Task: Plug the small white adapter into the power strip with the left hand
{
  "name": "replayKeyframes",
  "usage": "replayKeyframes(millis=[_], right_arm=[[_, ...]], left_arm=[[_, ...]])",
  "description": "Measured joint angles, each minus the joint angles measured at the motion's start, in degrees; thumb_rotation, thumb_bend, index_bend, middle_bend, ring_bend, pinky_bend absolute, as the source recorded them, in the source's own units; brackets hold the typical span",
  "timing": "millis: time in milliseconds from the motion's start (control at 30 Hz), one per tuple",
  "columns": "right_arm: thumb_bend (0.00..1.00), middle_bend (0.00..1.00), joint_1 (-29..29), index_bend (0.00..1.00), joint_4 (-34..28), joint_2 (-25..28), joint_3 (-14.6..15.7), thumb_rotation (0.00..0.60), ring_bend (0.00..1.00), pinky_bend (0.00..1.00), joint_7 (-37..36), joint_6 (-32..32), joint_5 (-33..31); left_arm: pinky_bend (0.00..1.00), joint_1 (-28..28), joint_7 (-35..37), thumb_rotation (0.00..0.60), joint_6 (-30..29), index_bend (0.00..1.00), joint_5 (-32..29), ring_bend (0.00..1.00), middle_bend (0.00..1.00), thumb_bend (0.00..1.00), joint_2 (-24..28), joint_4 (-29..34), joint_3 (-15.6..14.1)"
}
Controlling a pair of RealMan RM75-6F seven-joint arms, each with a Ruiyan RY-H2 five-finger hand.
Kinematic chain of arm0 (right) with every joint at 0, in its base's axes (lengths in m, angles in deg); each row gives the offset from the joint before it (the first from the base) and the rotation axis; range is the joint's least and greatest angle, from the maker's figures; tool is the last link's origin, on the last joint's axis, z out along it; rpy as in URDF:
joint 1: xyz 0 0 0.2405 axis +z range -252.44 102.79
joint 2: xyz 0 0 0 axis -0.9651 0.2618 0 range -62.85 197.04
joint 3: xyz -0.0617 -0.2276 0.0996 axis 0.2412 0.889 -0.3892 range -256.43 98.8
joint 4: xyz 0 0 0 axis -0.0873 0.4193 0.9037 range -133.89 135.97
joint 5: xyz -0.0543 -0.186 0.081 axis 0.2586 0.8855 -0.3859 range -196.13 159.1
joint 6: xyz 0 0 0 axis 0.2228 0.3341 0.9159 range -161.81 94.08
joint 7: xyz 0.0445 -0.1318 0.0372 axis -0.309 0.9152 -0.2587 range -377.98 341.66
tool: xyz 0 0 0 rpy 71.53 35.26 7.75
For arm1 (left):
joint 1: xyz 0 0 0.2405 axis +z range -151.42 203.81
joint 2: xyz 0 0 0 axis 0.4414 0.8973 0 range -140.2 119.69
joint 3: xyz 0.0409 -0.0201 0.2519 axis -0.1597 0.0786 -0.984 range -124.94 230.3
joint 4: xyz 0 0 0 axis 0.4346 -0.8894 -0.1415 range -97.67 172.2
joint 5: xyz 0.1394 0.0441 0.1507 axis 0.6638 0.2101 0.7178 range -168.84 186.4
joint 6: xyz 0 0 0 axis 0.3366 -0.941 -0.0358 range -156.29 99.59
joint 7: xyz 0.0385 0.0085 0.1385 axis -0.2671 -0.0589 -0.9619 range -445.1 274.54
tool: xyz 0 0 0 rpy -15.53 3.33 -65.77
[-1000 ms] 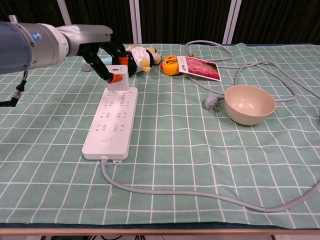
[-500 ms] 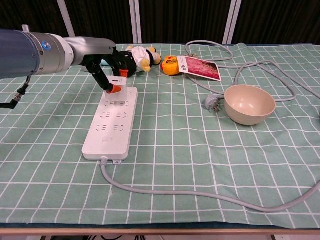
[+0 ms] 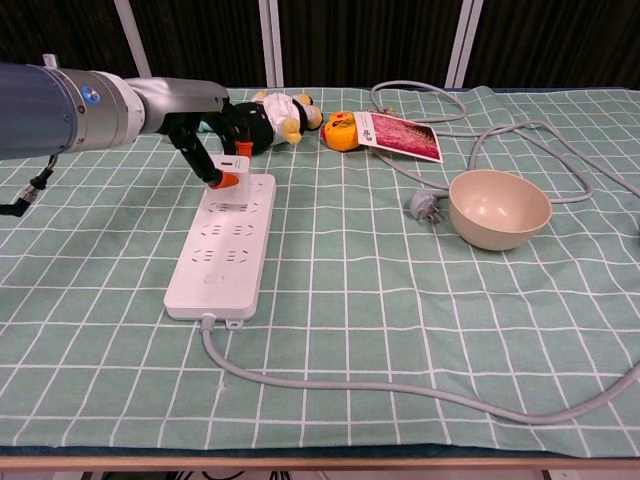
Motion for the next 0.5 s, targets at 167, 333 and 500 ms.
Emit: replayKeyframes(millis=[167, 333, 500], right_arm=[[0.39, 0.00, 0.0, 0.00, 0.0, 0.0, 0.0, 0.600, 0.00, 0.00, 0.0, 0.0, 0.0], [0.39, 0.00, 0.0, 0.00, 0.0, 0.0, 0.0, 0.600, 0.00, 0.00, 0.1, -0.1, -0.1], [0.39, 0.00, 0.0, 0.00, 0.0, 0.0, 0.0, 0.600, 0.00, 0.00, 0.1, 0.0, -0.1]], left_arm=[[0.05, -0.2, 0.9, 0.600, -0.1, 0.65, 0.2, 0.15, 0.64, 0.58, -0.4, -0.4, -0.3], [0.05, -0.4, 1.8, 0.600, 0.1, 0.65, 0.9, 0.15, 0.64, 0.58, -0.9, -1.0, -0.7], [0.05, -0.4, 2.5, 0.600, 0.2, 0.65, 0.8, 0.15, 0.64, 0.58, -1.0, -1.5, -1.3]])
